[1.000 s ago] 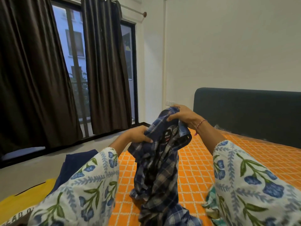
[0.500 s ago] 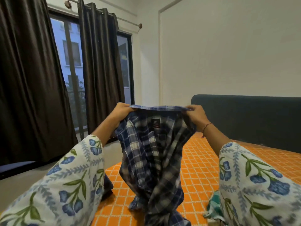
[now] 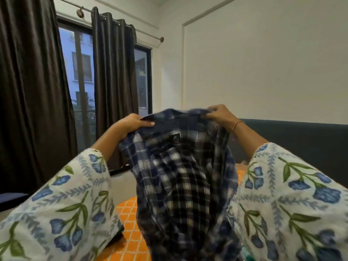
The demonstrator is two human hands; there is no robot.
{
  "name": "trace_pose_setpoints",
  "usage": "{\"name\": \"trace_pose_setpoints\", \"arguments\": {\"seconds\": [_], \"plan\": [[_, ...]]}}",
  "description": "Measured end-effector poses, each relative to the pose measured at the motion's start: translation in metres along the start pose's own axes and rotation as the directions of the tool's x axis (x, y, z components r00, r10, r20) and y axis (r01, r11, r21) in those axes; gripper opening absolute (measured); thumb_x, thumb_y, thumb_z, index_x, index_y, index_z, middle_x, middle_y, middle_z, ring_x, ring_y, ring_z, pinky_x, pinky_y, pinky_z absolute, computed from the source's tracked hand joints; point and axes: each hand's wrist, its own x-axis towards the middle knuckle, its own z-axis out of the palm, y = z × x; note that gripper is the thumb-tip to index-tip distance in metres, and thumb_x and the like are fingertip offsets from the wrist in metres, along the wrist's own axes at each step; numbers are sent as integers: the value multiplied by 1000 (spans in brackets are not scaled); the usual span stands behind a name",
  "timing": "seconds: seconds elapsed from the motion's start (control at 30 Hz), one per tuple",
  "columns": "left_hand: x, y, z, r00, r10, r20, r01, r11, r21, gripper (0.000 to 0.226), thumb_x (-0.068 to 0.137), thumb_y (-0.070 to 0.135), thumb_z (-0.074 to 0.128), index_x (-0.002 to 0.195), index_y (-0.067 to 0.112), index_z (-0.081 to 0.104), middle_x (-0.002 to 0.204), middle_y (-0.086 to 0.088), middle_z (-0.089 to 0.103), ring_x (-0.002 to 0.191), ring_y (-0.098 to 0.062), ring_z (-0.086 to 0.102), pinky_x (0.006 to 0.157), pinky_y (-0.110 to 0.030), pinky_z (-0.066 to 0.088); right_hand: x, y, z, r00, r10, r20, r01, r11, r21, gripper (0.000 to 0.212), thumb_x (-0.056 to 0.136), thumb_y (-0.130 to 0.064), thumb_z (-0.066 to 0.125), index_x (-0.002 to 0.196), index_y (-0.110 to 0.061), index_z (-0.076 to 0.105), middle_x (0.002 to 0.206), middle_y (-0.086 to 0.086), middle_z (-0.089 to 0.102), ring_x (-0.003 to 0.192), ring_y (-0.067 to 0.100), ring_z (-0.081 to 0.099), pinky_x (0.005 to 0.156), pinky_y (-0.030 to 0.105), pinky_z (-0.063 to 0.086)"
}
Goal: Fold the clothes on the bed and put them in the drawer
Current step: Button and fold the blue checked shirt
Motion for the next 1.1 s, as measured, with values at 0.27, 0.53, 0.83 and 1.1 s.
{"name": "trace_pose_setpoints", "arguments": {"seconds": [0.27, 0.53, 0.83, 1.1], "plan": [[-17, -38, -11, 933, -81, 352, 190, 939, -288, 29, 77, 33, 65, 74, 6, 71, 67, -10, 70, 52, -16, 66, 47, -23, 53, -22, 44, -21, 920, 186, 346, -244, 961, 132, 17, 85, -24, 67, 79, -7, 67, 81, 10, 60, 75, 19, 55, 67, 27, 45], [-8, -48, 0, 956, 80, 283, 30, 930, -367, 29, 99, 17, 41, 99, 20, 70, 104, -2, 69, 90, -14, 66, 81, -26, 53, -48, 42, -13, 954, 106, 281, -201, 920, 336, 12, 96, -17, 50, 101, -19, 61, 96, 0, 61, 85, 12, 59, 63, 15, 53], [-4, -49, -5, 981, 71, 183, 22, 887, -460, 28, 102, 17, 29, 102, 19, 57, 96, -5, 60, 69, -6, 68, 59, -20, 54, -70, 48, -24, 869, 53, 492, -207, 942, 263, 22, 88, -10, 62, 107, -21, 63, 80, 2, 68, 50, 7, 43, 47, 15, 35], [-22, -21, 42, 911, 179, 372, -90, 965, -245, 24, 85, 49, 59, 92, 29, 71, 74, 14, 70, 77, -5, 61, 83, -26, 46, -102, 29, 95, 818, 174, 549, -178, 983, -46, 55, 90, -27, 63, 139, -15, 42, 130, 6, 56, 111, 18, 53, 85, 27, 48]]}}
